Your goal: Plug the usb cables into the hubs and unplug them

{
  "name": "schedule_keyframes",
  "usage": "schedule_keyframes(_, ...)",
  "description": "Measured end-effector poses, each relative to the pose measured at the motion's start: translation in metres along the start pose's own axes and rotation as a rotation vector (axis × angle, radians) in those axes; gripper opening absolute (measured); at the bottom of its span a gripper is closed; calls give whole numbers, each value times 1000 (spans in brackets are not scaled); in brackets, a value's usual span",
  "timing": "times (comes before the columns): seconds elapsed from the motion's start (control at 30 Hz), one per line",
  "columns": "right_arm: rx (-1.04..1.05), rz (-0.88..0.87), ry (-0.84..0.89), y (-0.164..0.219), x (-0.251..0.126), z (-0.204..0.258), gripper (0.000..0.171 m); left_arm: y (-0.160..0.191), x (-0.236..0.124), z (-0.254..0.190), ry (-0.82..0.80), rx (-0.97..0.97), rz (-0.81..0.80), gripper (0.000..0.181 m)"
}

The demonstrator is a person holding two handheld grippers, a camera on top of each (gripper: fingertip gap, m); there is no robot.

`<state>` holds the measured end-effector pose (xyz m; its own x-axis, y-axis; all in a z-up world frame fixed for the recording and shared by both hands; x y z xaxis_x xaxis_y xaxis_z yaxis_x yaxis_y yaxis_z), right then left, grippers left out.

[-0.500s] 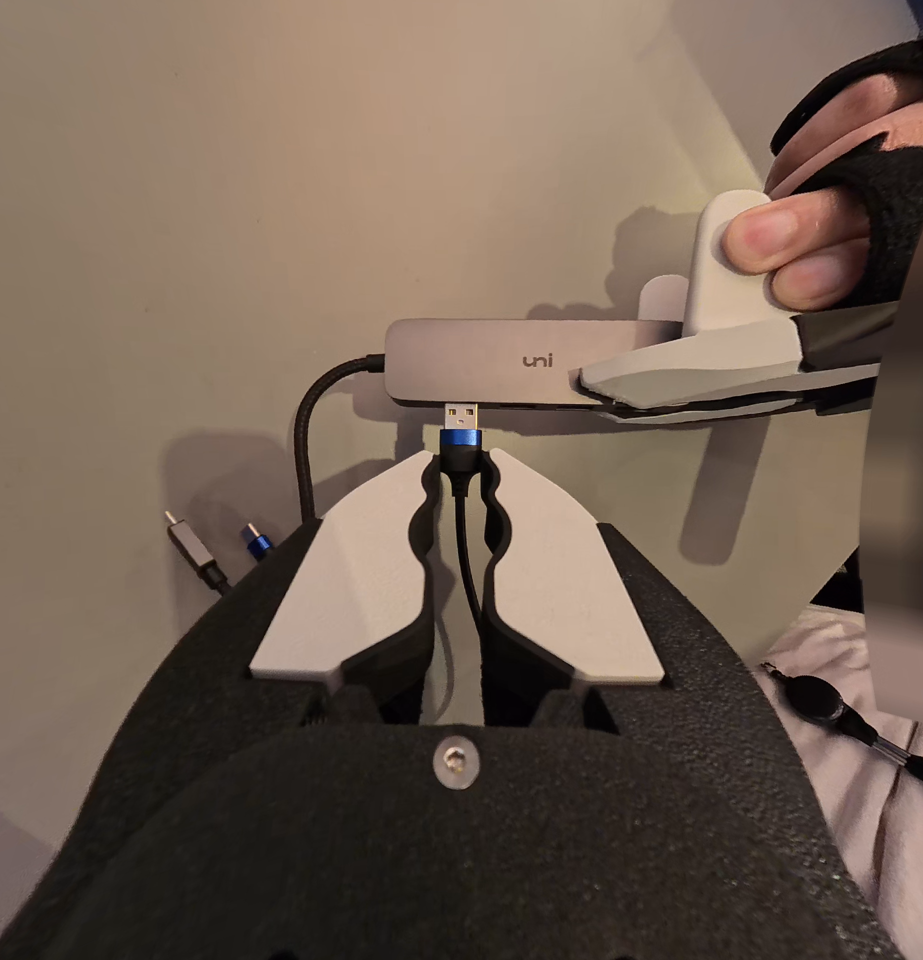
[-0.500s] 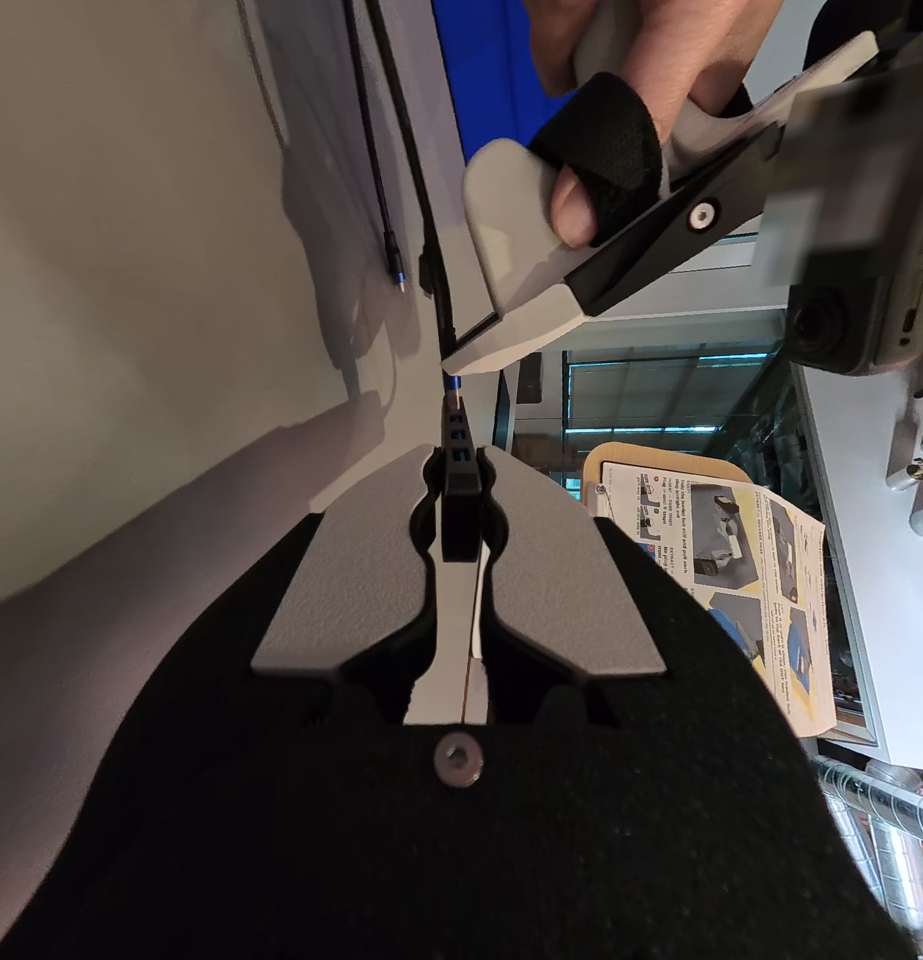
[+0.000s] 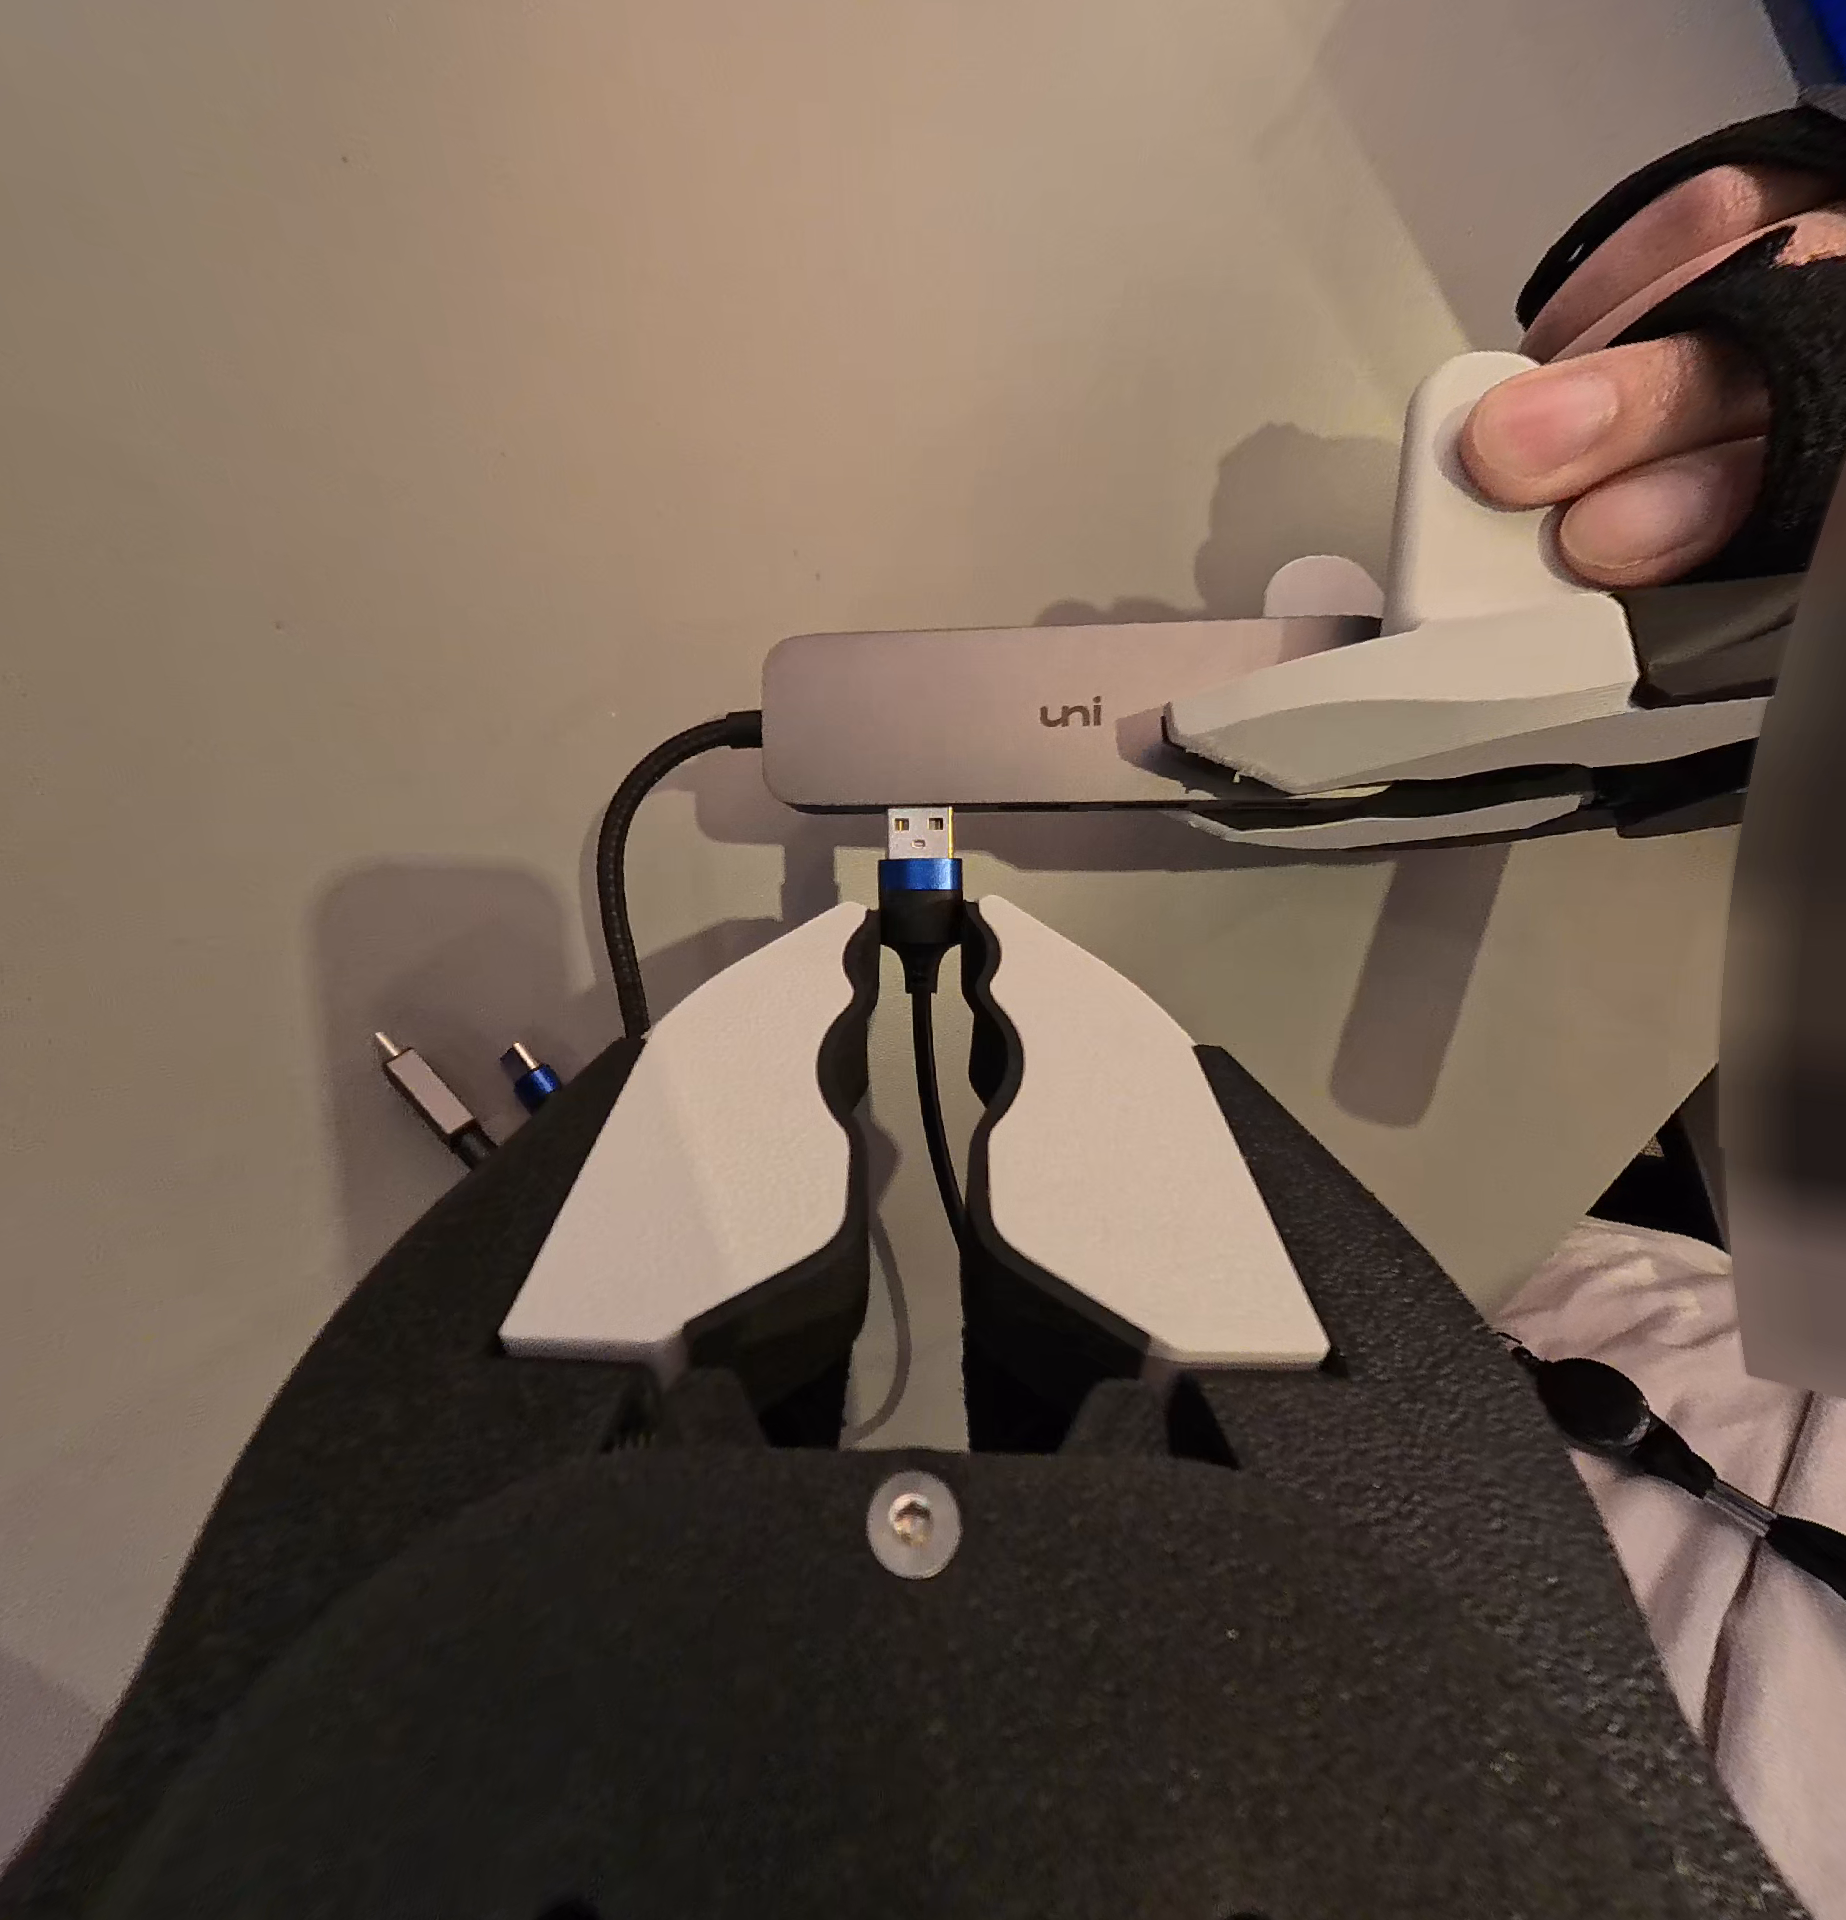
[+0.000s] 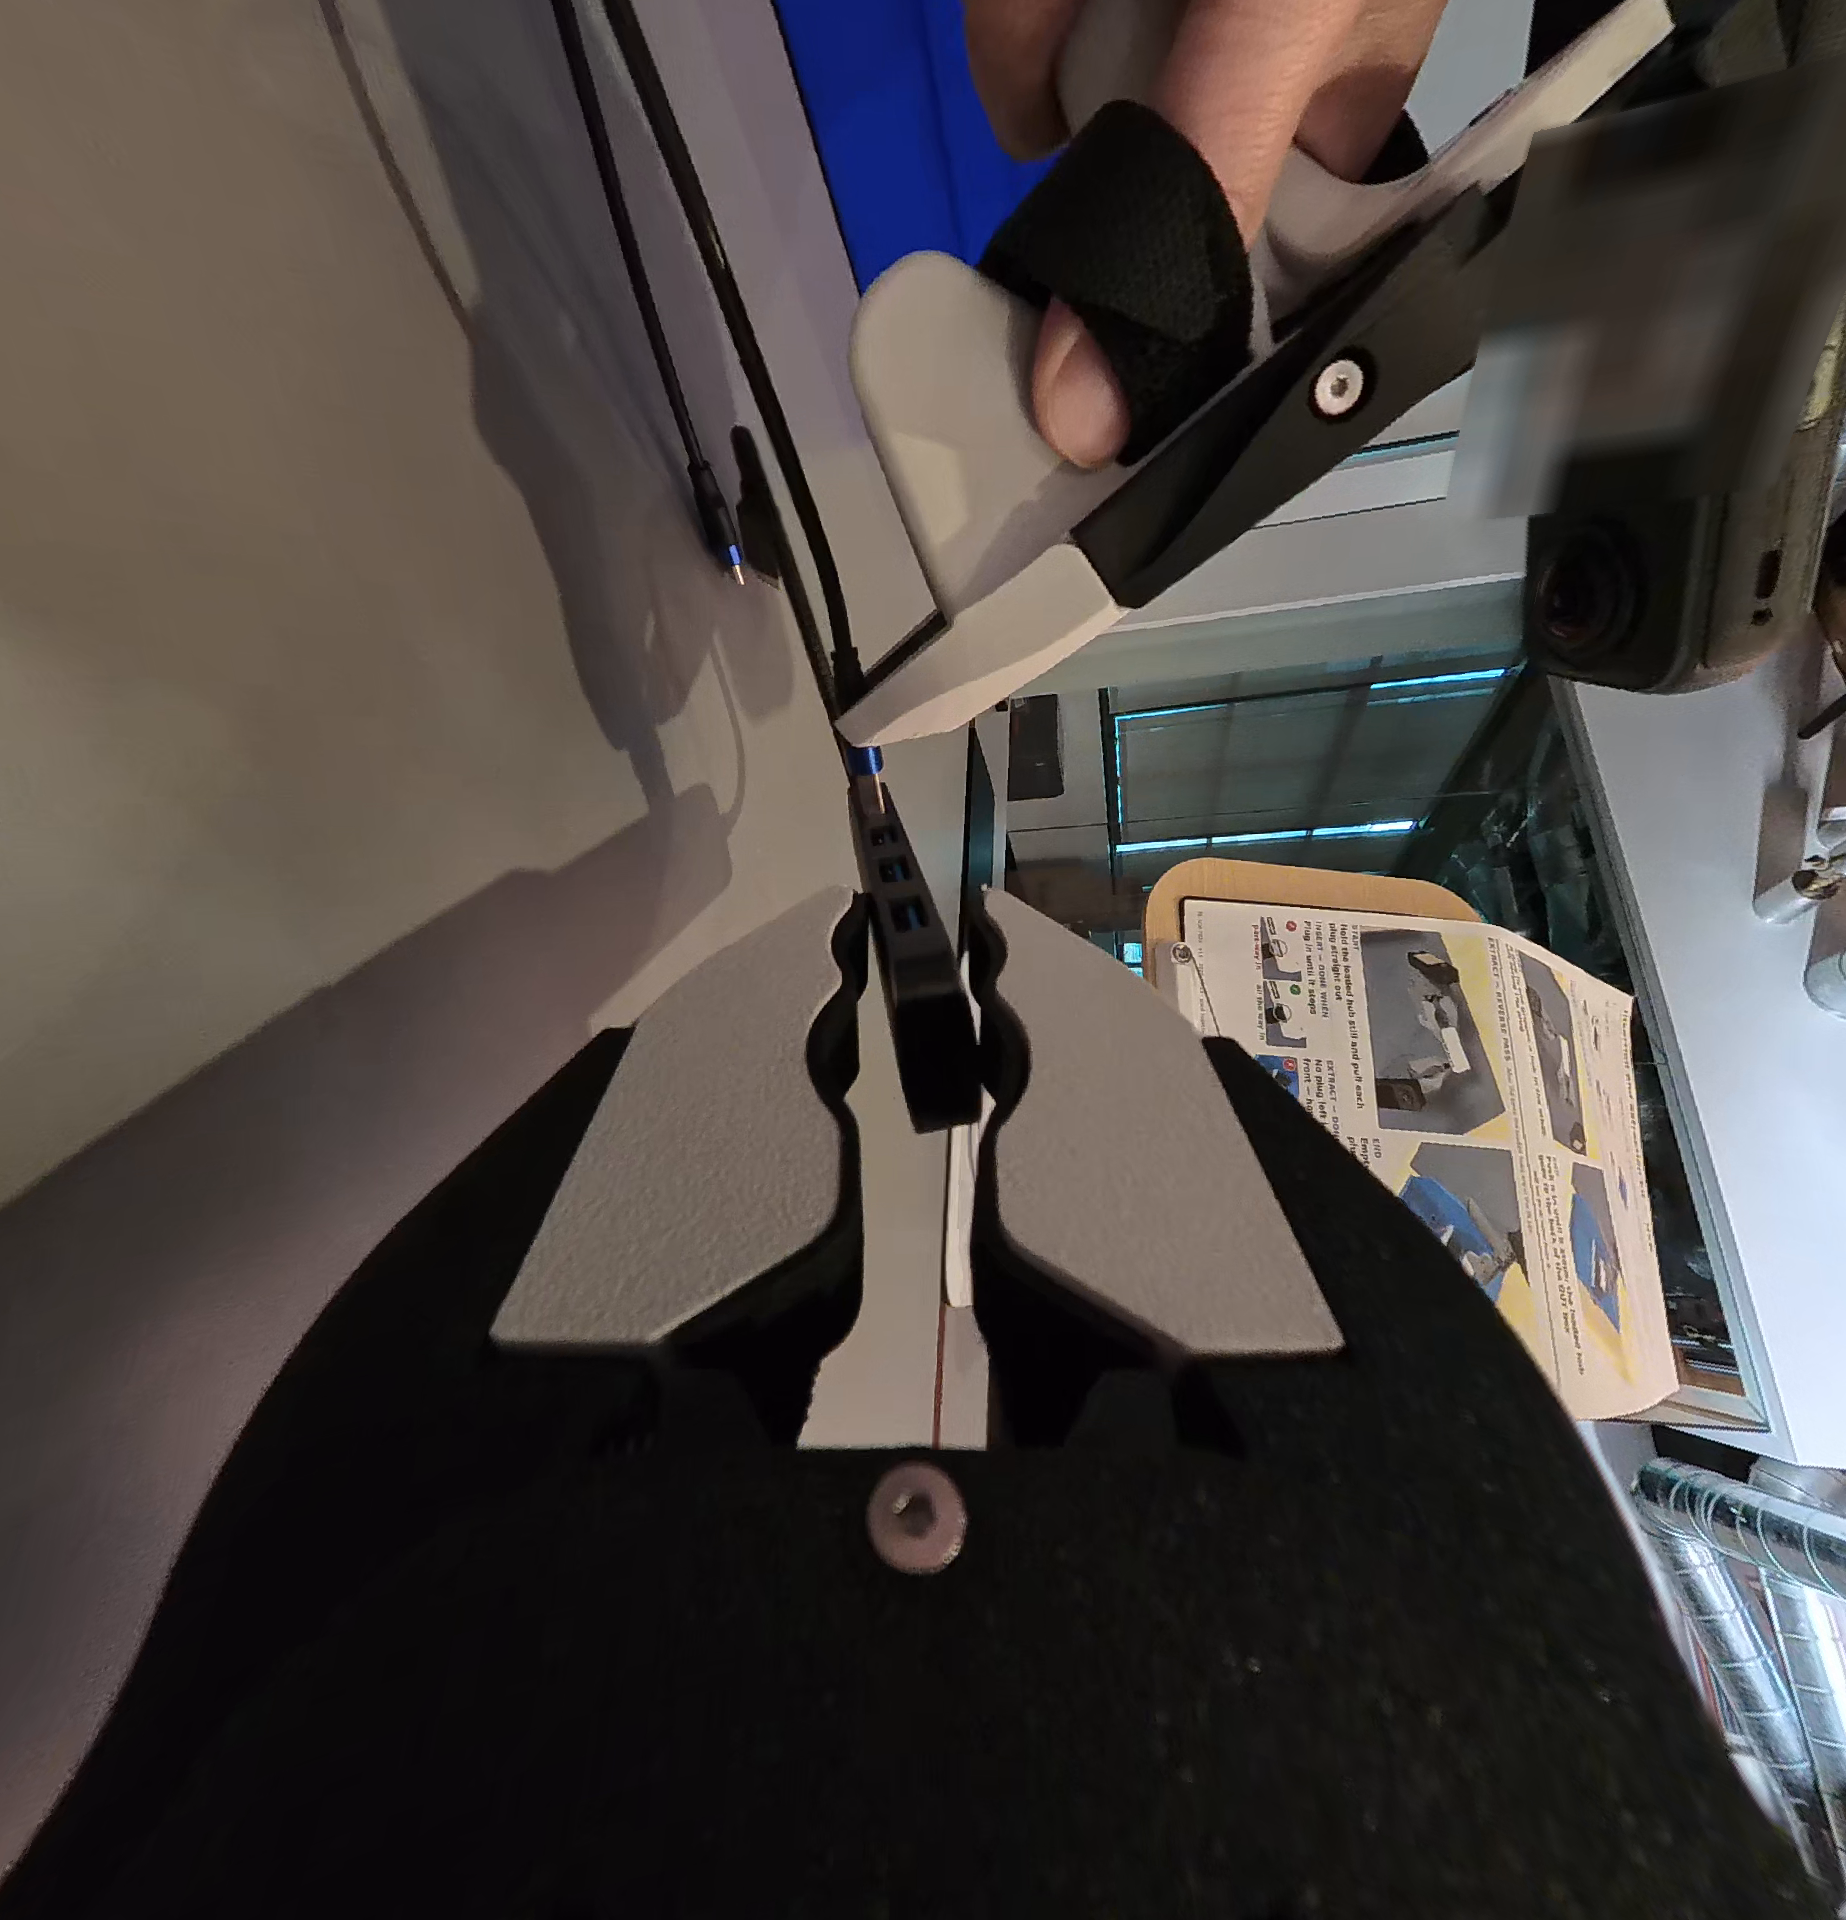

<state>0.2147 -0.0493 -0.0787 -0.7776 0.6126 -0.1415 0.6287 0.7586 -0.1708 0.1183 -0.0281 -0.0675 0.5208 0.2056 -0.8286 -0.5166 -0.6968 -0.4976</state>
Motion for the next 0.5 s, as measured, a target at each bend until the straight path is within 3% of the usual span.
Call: schedule_keyframes(0.5,-59,42,-37,4,4,8,11,-2,5,1,-21,-13,48,15)
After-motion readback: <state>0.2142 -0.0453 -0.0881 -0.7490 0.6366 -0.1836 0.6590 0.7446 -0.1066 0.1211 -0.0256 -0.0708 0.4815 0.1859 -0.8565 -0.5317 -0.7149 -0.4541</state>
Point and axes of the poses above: each gripper's, where its closed fingertips meet, x out along the fingers, y out of its underside, z = x × y across the jaws, the point moved 5 cm from there along -x, back along the fingers, and after that the axes turned 2 degrees about y, right-handed, at the moved point
